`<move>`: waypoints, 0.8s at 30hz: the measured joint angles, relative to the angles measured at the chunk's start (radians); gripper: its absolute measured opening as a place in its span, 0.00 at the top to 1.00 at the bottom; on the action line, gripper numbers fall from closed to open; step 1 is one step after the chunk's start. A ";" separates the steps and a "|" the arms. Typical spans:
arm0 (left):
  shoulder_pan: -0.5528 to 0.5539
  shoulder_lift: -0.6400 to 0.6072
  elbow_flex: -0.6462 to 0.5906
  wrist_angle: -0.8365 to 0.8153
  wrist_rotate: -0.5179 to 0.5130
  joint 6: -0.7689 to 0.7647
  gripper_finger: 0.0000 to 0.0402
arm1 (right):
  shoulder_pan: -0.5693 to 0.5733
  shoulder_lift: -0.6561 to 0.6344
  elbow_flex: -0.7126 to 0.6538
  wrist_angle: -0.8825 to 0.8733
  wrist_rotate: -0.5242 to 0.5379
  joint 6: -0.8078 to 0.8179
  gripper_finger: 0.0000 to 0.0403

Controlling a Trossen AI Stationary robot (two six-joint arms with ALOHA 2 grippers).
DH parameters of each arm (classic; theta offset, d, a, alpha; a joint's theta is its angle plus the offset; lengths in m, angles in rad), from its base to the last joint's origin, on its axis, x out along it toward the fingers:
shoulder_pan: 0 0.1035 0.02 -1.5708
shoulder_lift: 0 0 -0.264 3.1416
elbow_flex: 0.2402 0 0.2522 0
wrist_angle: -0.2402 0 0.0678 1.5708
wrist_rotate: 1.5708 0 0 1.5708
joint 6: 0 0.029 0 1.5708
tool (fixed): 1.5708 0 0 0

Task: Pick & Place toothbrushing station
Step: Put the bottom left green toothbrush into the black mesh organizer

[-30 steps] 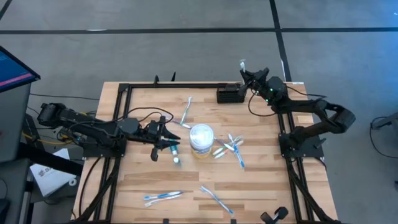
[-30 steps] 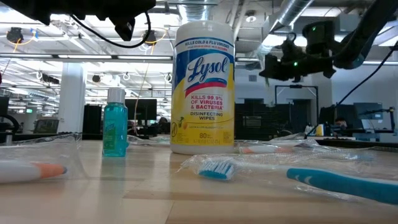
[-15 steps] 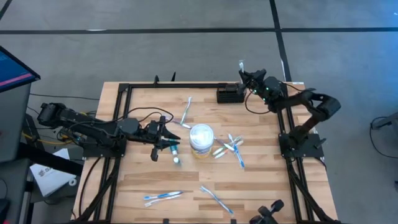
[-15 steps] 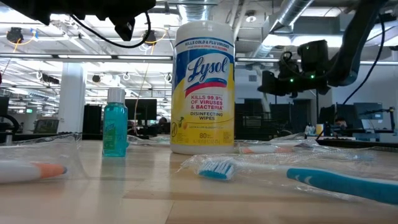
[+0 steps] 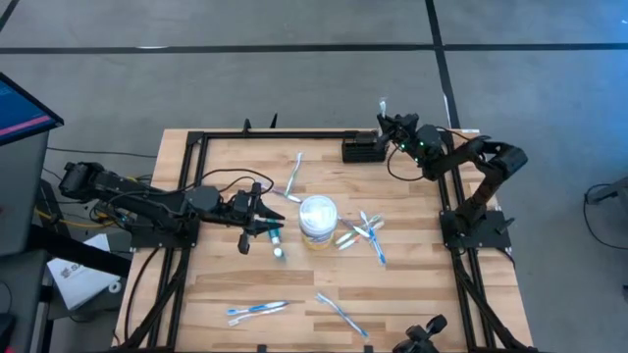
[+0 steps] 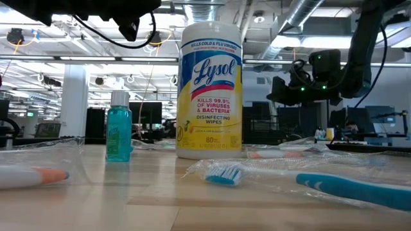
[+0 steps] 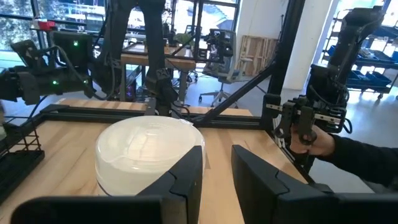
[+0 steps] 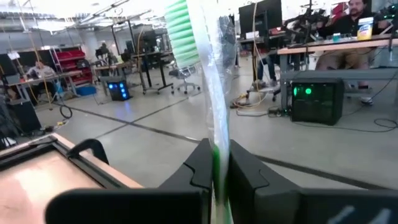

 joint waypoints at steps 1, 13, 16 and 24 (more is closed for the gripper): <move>0.000 0.000 0.000 0.000 0.000 0.000 0.80 | -0.002 0.000 -0.005 0.007 0.000 0.007 0.97; 0.000 0.000 0.000 0.000 0.001 0.000 0.80 | -0.004 0.081 -0.027 0.025 0.000 0.042 0.90; 0.000 0.000 0.000 0.000 0.001 0.000 0.80 | -0.003 0.099 -0.027 0.050 0.000 0.042 0.88; 0.000 0.000 0.000 0.000 0.001 0.000 0.80 | -0.004 0.099 -0.026 0.060 -0.003 0.067 0.87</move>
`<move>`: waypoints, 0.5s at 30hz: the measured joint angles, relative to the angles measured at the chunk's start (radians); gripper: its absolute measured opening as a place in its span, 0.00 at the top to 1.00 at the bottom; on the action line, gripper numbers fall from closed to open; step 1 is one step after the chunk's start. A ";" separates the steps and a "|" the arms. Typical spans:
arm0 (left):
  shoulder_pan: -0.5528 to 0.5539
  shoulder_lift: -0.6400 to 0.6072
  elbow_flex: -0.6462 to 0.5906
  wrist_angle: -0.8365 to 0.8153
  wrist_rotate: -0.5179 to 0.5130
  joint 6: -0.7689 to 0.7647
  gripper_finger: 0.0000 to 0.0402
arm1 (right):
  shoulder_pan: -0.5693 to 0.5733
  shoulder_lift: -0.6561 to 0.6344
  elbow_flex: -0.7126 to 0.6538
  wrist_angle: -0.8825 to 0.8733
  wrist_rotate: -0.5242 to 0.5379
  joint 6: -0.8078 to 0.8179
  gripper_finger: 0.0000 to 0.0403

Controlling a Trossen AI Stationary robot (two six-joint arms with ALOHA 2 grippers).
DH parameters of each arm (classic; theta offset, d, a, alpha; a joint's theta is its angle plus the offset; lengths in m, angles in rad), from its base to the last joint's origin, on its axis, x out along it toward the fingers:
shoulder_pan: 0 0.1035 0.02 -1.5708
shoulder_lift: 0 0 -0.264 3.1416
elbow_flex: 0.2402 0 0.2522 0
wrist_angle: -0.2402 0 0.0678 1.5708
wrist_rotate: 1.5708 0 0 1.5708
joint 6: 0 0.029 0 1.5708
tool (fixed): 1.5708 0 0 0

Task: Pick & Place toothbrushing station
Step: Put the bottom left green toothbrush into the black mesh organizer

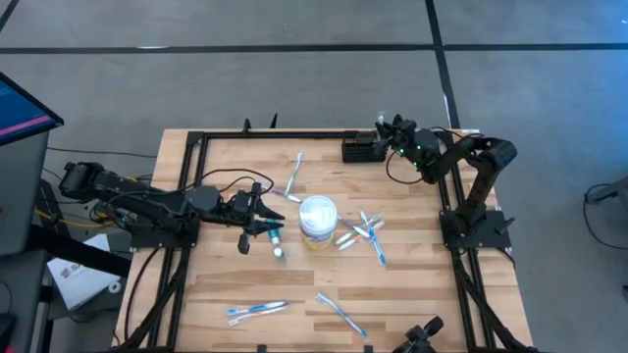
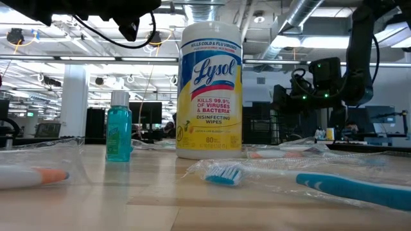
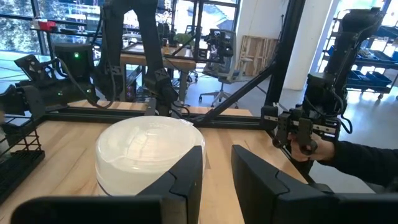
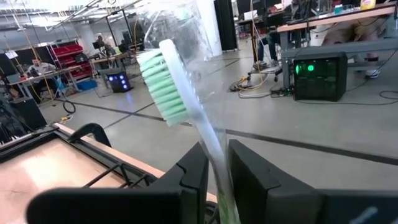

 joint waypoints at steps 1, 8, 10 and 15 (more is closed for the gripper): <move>0.000 0.000 0.000 0.000 0.000 0.000 0.80 | 0.000 0.000 0.000 0.000 0.000 0.002 0.87; 0.000 0.000 0.000 0.000 0.000 0.000 0.80 | 0.000 0.000 0.000 0.010 -0.008 0.002 0.85; 0.000 0.000 0.000 0.000 0.000 0.000 0.80 | 0.000 0.000 0.000 0.014 -0.030 -0.006 0.83; 0.000 0.000 0.000 0.000 0.000 0.000 0.80 | 0.000 0.000 0.000 0.014 -0.060 -0.021 0.74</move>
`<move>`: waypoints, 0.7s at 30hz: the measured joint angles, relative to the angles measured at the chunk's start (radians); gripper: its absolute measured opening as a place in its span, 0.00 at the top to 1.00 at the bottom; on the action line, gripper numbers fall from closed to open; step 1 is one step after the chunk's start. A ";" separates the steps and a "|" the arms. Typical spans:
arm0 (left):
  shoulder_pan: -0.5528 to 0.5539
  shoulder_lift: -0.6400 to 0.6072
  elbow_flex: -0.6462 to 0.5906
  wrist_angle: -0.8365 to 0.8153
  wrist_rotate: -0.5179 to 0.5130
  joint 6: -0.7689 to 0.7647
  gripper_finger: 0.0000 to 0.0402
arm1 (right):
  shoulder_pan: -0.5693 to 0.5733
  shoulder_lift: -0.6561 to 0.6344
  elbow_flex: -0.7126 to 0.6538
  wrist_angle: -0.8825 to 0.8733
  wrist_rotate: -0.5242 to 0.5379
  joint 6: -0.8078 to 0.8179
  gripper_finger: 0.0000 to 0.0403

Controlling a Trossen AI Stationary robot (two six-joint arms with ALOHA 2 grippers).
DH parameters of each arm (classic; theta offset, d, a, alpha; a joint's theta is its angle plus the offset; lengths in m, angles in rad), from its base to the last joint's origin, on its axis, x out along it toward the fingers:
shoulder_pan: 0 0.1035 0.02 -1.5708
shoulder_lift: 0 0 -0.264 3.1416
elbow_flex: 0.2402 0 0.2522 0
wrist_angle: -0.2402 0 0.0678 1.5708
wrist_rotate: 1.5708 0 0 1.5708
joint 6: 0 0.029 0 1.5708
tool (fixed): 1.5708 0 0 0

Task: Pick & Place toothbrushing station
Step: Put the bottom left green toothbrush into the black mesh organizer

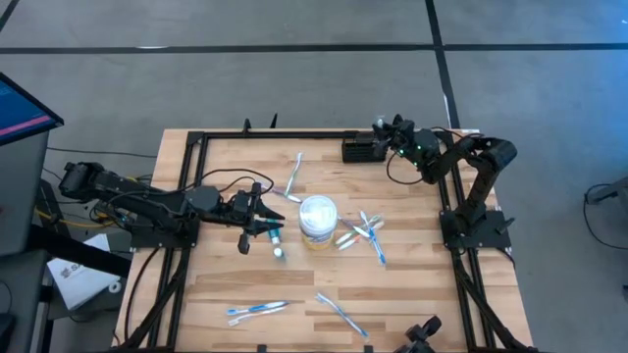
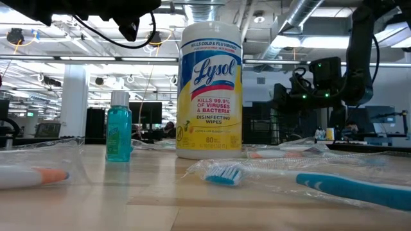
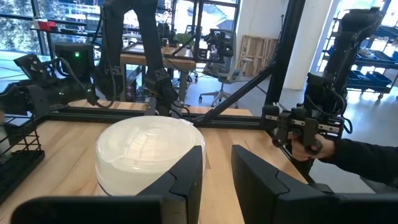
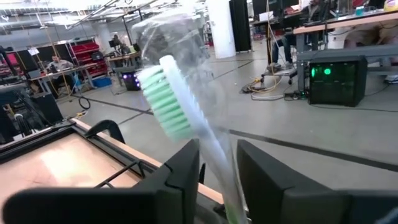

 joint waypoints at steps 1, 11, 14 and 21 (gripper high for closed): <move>0.000 0.000 0.000 0.000 0.000 0.000 0.80 | 0.000 -0.001 0.000 -0.001 0.000 0.000 0.71; 0.000 0.000 0.000 -0.001 0.000 0.000 0.80 | 0.002 -0.133 0.000 -0.120 0.000 -0.057 0.54; 0.000 0.000 0.000 -0.001 0.000 0.000 0.80 | 0.004 -0.194 0.000 -0.228 0.002 -0.069 0.52; 0.000 0.000 0.000 -0.001 0.000 0.000 0.80 | -0.009 -0.279 0.000 -0.327 0.012 -0.091 0.52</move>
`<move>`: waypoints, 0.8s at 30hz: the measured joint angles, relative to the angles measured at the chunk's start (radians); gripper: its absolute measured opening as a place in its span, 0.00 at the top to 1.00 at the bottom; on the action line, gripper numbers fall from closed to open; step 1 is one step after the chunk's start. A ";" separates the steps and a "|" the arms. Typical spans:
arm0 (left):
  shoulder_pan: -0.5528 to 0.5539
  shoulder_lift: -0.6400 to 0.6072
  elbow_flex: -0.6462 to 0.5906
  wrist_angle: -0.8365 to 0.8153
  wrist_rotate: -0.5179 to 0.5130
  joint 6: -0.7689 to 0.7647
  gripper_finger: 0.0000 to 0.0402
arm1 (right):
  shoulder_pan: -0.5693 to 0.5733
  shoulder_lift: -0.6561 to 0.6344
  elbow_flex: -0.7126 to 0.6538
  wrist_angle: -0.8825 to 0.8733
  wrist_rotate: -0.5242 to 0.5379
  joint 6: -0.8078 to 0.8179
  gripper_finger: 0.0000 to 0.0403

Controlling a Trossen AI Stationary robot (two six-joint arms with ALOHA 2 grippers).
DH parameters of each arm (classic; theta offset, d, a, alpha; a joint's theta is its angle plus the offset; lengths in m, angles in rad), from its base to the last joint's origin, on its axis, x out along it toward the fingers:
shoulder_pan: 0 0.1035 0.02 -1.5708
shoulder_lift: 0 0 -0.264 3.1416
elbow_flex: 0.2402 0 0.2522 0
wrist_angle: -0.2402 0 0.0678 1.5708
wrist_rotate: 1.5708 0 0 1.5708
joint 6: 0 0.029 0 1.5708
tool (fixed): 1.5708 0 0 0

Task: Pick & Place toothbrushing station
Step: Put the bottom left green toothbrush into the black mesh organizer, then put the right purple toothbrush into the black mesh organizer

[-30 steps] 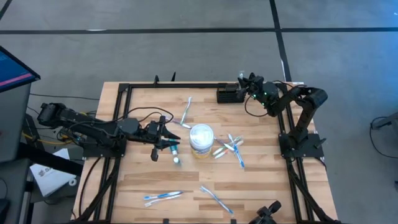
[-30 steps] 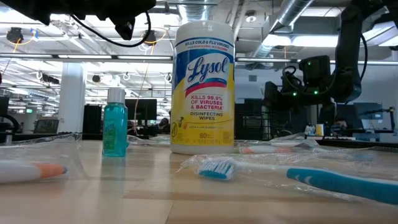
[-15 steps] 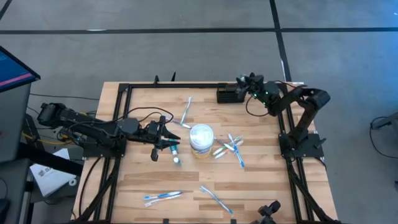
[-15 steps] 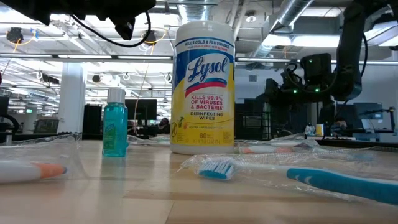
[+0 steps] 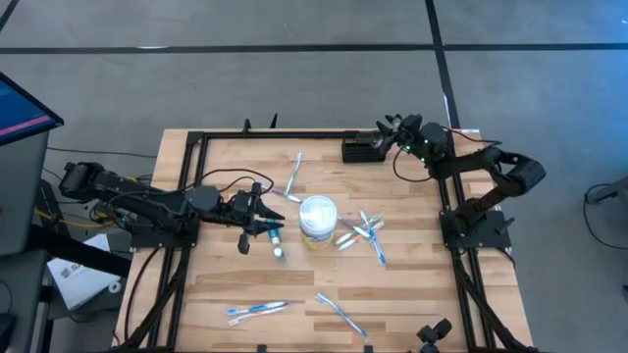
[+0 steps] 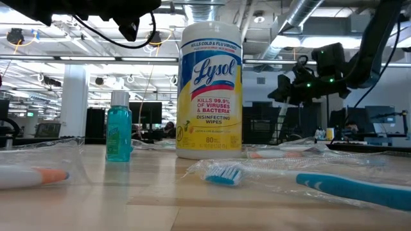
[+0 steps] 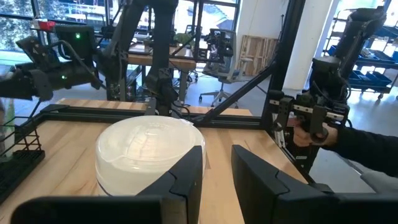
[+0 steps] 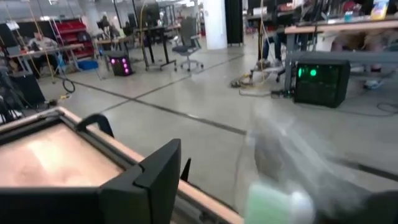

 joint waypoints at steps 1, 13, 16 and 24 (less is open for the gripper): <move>0.000 0.000 0.000 0.000 0.000 0.000 0.80 | 0.000 -0.010 0.000 0.001 0.000 0.000 0.52; 0.000 0.000 0.000 0.000 0.000 0.000 0.80 | 0.000 -0.170 0.039 -0.074 0.000 0.000 0.55; 0.000 0.000 0.000 0.000 0.000 0.000 0.80 | 0.004 -0.222 0.059 -0.160 0.000 -0.008 0.55; 0.000 0.000 0.000 -0.002 0.002 0.000 0.80 | 0.057 -0.368 0.116 -0.472 -0.008 -0.055 0.55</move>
